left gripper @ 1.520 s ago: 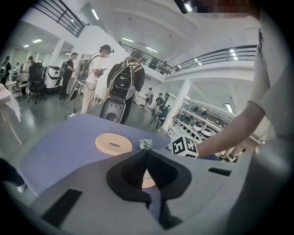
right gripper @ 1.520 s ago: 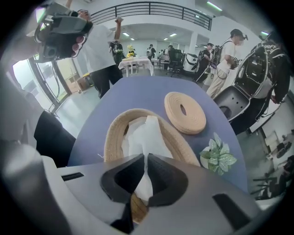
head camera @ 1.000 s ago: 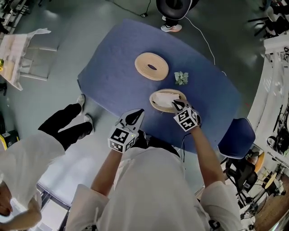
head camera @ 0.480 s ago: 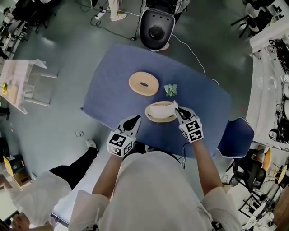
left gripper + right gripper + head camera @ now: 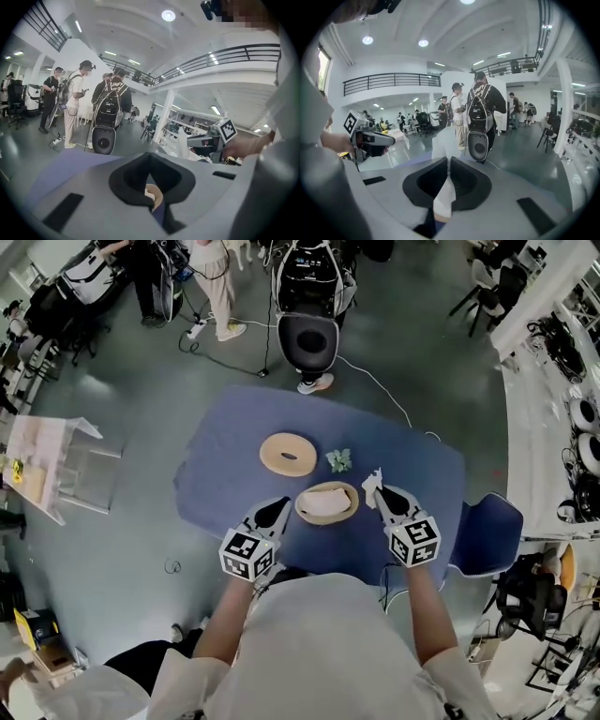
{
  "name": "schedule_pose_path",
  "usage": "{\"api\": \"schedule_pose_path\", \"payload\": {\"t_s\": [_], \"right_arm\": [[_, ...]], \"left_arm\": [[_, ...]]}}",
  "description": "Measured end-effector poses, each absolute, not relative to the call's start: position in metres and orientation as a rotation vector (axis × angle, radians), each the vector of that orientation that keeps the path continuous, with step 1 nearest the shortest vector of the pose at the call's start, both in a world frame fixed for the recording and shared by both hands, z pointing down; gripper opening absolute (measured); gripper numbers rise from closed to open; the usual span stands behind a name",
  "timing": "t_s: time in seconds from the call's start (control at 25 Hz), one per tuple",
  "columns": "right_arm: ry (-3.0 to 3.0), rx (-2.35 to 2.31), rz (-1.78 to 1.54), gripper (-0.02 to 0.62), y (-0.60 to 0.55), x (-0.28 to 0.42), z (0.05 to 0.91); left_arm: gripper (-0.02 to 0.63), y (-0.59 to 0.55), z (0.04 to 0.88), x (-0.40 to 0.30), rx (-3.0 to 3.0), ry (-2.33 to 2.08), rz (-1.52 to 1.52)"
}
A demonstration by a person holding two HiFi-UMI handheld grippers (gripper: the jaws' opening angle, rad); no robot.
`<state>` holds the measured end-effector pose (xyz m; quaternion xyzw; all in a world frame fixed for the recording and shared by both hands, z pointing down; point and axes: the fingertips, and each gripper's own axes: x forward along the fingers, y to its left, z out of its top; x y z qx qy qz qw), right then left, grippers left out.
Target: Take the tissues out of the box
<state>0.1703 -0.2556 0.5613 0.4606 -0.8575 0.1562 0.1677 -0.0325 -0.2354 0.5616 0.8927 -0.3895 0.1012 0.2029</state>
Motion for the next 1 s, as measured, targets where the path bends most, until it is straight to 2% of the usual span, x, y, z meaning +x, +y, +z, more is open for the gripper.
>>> {"api": "schedule_pose_path", "payload": {"t_s": [0.56,1.0], "right_arm": [[-2.511,1.636,0.311,0.041,-0.223,0.229,0.452],[-2.509,1.77,0.185,0.041,-0.202,0.261,0.41]], "left_arm": [[0.008,-0.245,0.483,-0.022,2.601,-1.089,0.189],[0.008,-0.245,0.444,-0.019,2.674,-1.134,0.115]]}}
